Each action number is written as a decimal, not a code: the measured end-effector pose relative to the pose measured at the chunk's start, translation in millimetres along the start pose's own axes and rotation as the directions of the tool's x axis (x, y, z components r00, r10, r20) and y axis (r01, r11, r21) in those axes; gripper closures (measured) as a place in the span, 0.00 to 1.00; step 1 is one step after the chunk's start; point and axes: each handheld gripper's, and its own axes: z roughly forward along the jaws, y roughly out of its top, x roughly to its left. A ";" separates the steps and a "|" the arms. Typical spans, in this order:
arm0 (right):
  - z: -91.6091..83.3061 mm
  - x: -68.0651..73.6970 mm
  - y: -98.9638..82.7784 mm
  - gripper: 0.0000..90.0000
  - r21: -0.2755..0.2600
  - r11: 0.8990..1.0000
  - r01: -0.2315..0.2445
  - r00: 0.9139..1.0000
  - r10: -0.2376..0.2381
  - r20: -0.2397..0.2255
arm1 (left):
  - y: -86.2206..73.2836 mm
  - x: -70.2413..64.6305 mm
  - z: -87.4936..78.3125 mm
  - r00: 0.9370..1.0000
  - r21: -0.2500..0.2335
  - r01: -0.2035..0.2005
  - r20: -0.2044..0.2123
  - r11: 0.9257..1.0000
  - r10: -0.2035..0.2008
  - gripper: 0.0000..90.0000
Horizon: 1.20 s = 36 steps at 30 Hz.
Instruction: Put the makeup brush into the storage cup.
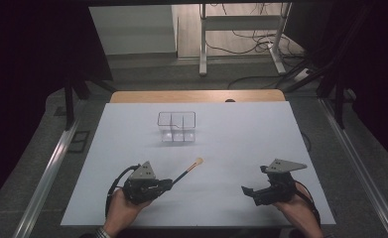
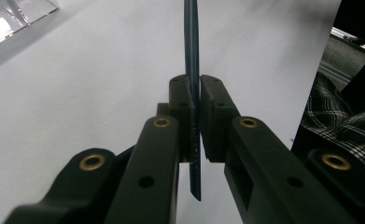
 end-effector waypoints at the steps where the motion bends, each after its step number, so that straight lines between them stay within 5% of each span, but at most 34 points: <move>1: 1.2 0.6 1.1 0.00 0.001 1.000 -0.003 1.000 0.003 -0.005 | -0.5 -0.8 -0.7 1.000 -0.006 0.001 0.003 1.000 -0.001 0.94; 13: 16.3 10.7 19.7 0.00 -0.034 0.999 -0.016 0.997 0.014 -0.079 | 2.3 -0.2 7.0 1.000 -0.016 0.002 0.004 1.000 -0.002 0.94; 36: 40.0 31.8 52.9 0.02 -0.038 0.999 -0.026 0.991 0.021 -0.134 | 7.2 2.9 15.6 1.000 -0.094 -0.016 0.013 0.995 0.018 0.94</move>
